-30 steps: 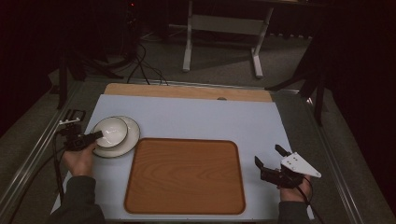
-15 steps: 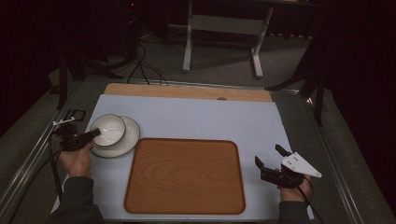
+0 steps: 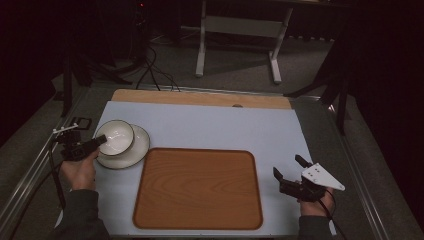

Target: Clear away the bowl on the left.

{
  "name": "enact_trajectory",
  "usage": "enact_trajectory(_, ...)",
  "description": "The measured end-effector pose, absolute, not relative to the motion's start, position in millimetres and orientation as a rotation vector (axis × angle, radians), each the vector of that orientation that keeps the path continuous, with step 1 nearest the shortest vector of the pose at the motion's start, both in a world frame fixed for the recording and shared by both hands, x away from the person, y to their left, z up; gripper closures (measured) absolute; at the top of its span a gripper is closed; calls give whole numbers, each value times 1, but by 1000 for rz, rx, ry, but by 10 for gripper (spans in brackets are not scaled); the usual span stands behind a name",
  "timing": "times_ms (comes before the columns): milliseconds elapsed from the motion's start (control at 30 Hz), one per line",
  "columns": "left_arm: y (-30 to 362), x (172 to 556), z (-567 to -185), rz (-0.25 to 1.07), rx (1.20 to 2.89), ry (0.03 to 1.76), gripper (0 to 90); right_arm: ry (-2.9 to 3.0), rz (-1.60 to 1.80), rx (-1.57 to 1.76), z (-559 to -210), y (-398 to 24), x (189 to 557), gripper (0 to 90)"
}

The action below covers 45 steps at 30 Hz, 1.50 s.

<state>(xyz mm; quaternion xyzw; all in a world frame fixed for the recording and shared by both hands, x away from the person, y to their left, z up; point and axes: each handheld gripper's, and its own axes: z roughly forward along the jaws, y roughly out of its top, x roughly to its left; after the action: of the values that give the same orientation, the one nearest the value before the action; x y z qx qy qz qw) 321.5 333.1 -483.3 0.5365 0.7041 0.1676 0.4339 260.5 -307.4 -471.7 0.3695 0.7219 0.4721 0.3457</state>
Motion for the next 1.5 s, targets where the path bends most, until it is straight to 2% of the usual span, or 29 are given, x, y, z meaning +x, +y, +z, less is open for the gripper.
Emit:
enact_trajectory(900,307,318,-453,470,1406,1629,820,1872,1228,961,-471,-308,260,138)
enact_trajectory(1500,292,317,-444,460,1431,1582,819,1864,1233,957,-470,-310,260,138)
